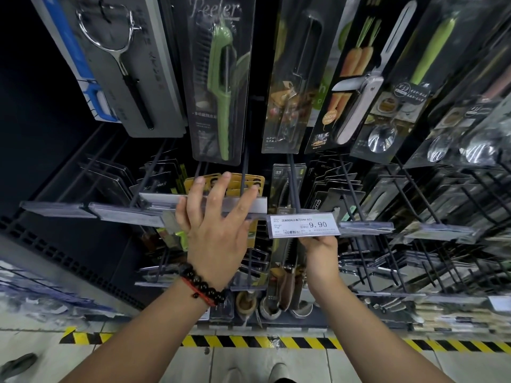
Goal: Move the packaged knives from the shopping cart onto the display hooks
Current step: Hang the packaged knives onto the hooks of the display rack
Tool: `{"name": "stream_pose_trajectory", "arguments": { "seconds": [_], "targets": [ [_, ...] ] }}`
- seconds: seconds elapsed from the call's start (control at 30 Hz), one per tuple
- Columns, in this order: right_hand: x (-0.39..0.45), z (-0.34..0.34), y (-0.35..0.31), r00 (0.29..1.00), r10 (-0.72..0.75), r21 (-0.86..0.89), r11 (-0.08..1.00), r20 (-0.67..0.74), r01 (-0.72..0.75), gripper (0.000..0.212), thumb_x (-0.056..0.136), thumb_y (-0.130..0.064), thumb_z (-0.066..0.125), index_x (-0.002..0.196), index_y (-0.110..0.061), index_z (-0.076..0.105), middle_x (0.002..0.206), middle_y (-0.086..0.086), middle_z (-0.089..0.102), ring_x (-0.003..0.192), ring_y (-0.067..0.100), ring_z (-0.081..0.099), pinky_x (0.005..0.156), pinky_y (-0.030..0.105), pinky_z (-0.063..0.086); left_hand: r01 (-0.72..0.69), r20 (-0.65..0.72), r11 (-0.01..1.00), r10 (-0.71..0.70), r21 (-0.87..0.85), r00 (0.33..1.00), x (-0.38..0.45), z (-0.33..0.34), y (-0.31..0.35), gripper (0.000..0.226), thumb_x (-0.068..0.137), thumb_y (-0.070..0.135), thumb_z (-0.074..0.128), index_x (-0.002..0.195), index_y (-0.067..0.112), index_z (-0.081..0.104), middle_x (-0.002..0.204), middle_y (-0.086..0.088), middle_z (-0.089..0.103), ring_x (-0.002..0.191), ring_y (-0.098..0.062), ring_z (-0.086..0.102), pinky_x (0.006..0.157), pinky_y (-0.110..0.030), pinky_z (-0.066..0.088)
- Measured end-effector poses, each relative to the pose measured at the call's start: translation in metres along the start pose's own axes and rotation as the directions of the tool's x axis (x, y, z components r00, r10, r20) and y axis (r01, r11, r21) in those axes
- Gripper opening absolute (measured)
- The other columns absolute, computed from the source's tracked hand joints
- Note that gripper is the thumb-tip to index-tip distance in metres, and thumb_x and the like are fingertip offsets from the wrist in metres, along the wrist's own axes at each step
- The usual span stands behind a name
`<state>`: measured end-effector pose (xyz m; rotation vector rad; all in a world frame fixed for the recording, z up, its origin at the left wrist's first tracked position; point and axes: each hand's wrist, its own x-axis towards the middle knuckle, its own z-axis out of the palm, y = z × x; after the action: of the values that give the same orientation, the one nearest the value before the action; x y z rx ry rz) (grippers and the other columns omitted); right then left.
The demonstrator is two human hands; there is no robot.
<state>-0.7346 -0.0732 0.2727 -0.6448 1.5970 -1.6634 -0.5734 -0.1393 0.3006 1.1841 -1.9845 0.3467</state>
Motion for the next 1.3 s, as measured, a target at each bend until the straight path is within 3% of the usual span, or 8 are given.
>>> {"name": "stream_pose_trajectory", "arguments": {
  "seconds": [0.13, 0.57, 0.73, 0.87, 1.0, 1.13, 1.2, 1.3],
  "targets": [
    [0.0, 0.002, 0.001, 1.0, 0.004, -0.003, 1.0, -0.019, -0.004, 0.039, 0.091, 0.011, 0.048, 0.084, -0.023, 0.066, 0.085, -0.01, 0.07, 0.08, 0.001, 0.065, 0.076, 0.019, 0.048, -0.003, -0.007, 1.0, 0.003, -0.011, 1.0, 0.0, 0.0, 0.0, 0.06, 0.075, 0.025, 0.073, 0.128, 0.039, 0.048, 0.141, 0.0, 0.037, 0.135, -0.034, 0.026, 0.108, -0.056, 0.018],
    [-0.002, 0.001, 0.0, 0.999, -0.006, -0.018, 1.0, -0.035, 0.006, 0.042, 0.087, 0.016, 0.047, 0.077, -0.02, 0.067, 0.077, -0.01, 0.069, 0.079, 0.01, 0.063, 0.073, 0.022, 0.048, -0.007, -0.034, 1.0, 0.006, -0.014, 0.999, 0.0, 0.001, 0.0, 0.058, 0.076, 0.027, 0.072, 0.128, 0.039, 0.048, 0.139, 0.001, 0.04, 0.133, -0.033, 0.029, 0.11, -0.051, 0.015],
    [-0.001, 0.005, -0.002, 0.998, -0.061, -0.018, 0.998, -0.02, 0.061, 0.038, 0.089, 0.015, 0.049, 0.079, -0.018, 0.066, 0.077, -0.01, 0.069, 0.073, -0.004, 0.065, 0.068, 0.011, 0.051, -0.002, -0.034, 1.0, 0.002, -0.009, 0.999, -0.001, 0.003, -0.001, 0.055, 0.078, 0.029, 0.069, 0.128, 0.04, 0.048, 0.138, 0.002, 0.04, 0.134, -0.032, 0.029, 0.111, -0.051, 0.013],
    [-0.001, 0.003, 0.001, 0.998, -0.055, -0.039, 0.998, -0.008, 0.054, 0.036, 0.09, 0.012, 0.051, 0.08, -0.02, 0.067, 0.077, -0.011, 0.07, 0.075, -0.003, 0.066, 0.072, 0.015, 0.052, 0.0, -0.041, 1.0, -0.001, -0.006, 0.999, -0.001, 0.004, -0.001, 0.053, 0.079, 0.029, 0.068, 0.127, 0.04, 0.048, 0.138, 0.002, 0.041, 0.134, -0.032, 0.029, 0.111, -0.052, 0.013],
    [0.01, 0.003, 0.004, 1.0, -0.017, -0.1, 0.995, 0.003, 0.017, 0.028, 0.094, 0.003, 0.05, 0.08, -0.019, 0.06, 0.08, -0.003, 0.066, 0.077, 0.01, 0.064, 0.075, 0.025, 0.05, 0.0, -0.038, 1.0, 0.0, -0.014, 0.999, -0.001, 0.004, 0.0, 0.051, 0.08, 0.03, 0.066, 0.127, 0.04, 0.049, 0.137, 0.002, 0.041, 0.133, -0.032, 0.029, 0.11, -0.054, 0.017],
    [0.033, 0.012, 0.0, 0.987, 0.163, 0.052, 0.985, 0.005, -0.163, 0.019, 0.101, -0.016, 0.044, 0.082, -0.015, 0.046, 0.066, -0.002, 0.051, 0.057, 0.008, 0.048, 0.066, 0.027, 0.04, -0.007, -0.027, 1.0, 0.007, -0.007, 1.0, -0.001, 0.004, 0.0, 0.052, 0.079, 0.03, 0.067, 0.127, 0.039, 0.049, 0.137, 0.002, 0.04, 0.133, -0.033, 0.03, 0.107, -0.058, 0.022],
    [0.049, 0.018, 0.002, 0.994, 0.102, 0.035, 0.994, 0.034, -0.103, 0.012, 0.087, -0.025, 0.057, 0.086, -0.015, 0.051, 0.06, -0.006, 0.055, 0.052, 0.009, 0.048, 0.057, 0.025, 0.041, -0.012, -0.026, 1.0, 0.011, -0.008, 1.0, -0.001, 0.004, 0.0, 0.052, 0.079, 0.03, 0.067, 0.127, 0.039, 0.049, 0.138, 0.002, 0.04, 0.133, -0.033, 0.03, 0.106, -0.059, 0.023],
    [0.078, 0.025, 0.006, 0.999, 0.029, -0.098, 0.995, 0.042, -0.025, 0.01, 0.076, -0.031, 0.052, 0.082, -0.023, 0.054, 0.072, -0.004, 0.057, 0.066, 0.016, 0.052, 0.07, 0.036, 0.047, -0.012, -0.022, 1.0, 0.011, -0.016, 1.0, -0.002, 0.004, -0.001, 0.052, 0.08, 0.031, 0.067, 0.128, 0.039, 0.049, 0.138, 0.002, 0.039, 0.133, -0.032, 0.029, 0.107, -0.057, 0.022]
  ]
}}
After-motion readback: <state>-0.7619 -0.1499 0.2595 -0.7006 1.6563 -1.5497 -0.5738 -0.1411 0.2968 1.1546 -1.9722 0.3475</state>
